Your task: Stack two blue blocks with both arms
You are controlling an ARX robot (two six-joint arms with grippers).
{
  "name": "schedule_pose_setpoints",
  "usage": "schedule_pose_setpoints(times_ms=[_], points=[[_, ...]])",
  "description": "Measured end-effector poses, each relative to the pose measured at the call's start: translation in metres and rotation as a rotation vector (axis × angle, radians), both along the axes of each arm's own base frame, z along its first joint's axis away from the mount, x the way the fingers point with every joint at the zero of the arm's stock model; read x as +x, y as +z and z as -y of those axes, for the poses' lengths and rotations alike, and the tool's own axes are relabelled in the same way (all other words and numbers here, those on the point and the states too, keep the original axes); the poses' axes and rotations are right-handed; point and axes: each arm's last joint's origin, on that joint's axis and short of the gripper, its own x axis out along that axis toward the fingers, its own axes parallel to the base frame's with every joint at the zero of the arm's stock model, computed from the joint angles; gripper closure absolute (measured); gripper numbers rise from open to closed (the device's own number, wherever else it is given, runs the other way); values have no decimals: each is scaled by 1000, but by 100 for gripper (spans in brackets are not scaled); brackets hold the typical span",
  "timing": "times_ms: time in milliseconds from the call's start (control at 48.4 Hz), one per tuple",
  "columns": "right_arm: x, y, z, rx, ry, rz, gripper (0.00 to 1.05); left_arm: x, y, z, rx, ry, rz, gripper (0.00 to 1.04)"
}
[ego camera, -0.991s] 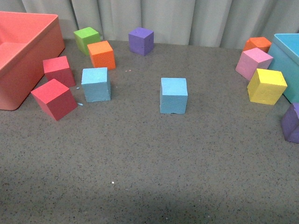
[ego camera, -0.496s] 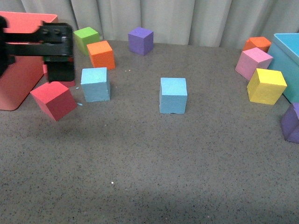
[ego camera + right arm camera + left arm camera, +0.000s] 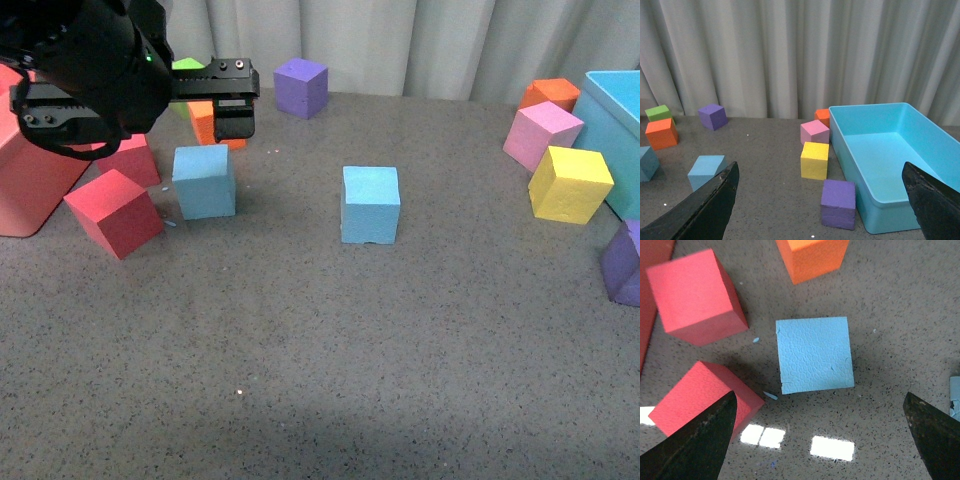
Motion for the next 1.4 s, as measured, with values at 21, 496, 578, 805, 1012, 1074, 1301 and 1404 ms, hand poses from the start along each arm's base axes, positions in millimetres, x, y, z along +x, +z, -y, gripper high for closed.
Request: schedule_pose_setpoints(times_ms=[21,496,578,805,1012,1074,1301,1404], points=[[0,0,0,0,0,0,10,3,-3,0,-9,2,-16,7],[0,0,0,0,0,0,10,53,-39,-5,-45,76,-184,7],[0,0,0,0,0,0,10,57,-43,-4,-48,67,-207,7],[0,0,0,0,0,0,10,72,-61,-2,-29,72,-268,15],[0,0,0,0,0,0,10,76,-62,-4,-56,73,-281,50],[0,0,0,0,0,0,10,74,-60,-2,-57,70,-281,54],[0,0,0,0,0,0,10,60,-29,22,-69,52,-256,57],[0,0,0,0,0,0,10,49,-1,48,-86,13,-220,57]])
